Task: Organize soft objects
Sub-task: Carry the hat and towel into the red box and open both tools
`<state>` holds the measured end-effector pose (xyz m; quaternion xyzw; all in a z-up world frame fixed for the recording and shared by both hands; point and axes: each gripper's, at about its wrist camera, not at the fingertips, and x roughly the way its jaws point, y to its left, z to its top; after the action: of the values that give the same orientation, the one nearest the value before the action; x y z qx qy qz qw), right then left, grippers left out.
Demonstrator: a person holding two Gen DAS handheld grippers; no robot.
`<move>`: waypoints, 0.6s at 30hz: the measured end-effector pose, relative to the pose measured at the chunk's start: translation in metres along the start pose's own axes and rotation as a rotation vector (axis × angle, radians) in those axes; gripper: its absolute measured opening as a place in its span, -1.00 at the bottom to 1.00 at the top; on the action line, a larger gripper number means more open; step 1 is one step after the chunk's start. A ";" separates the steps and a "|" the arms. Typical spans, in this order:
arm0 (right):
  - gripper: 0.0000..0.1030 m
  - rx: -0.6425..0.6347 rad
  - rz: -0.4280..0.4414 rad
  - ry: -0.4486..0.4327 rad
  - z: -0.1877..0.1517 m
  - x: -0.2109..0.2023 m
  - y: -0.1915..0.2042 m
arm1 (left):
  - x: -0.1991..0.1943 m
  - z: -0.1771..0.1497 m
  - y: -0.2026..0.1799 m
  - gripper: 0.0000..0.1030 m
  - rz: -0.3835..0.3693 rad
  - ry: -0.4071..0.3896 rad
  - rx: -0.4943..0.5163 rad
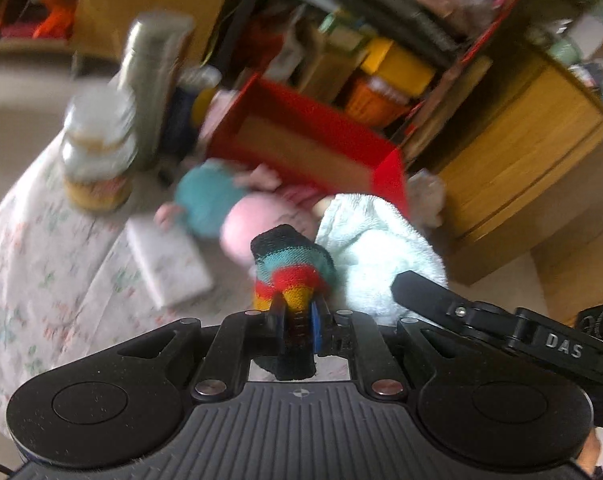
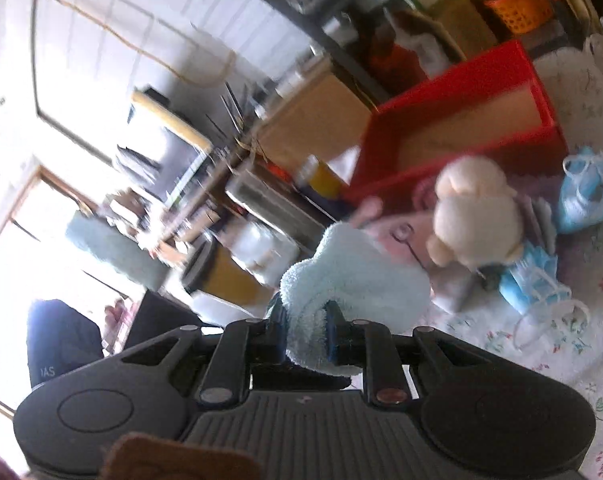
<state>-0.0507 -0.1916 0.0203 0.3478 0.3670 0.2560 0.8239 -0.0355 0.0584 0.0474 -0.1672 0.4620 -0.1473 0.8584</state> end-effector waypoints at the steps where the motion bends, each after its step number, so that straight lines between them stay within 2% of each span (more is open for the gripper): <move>1: -1.00 0.004 0.005 -0.020 0.004 -0.003 0.003 | -0.005 0.002 -0.006 -0.82 -0.014 -0.013 0.004; 5: -1.00 0.043 0.020 -0.085 0.018 -0.012 0.006 | -0.002 0.021 -0.016 -0.83 -0.055 -0.049 -0.008; 18: -1.00 0.045 0.004 -0.198 0.082 -0.004 -0.004 | 0.029 0.080 -0.032 -0.83 -0.062 -0.126 -0.014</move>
<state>0.0118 -0.2287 0.0588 0.3905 0.2887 0.2140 0.8476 0.0438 0.0298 0.0810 -0.1963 0.4025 -0.1597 0.8798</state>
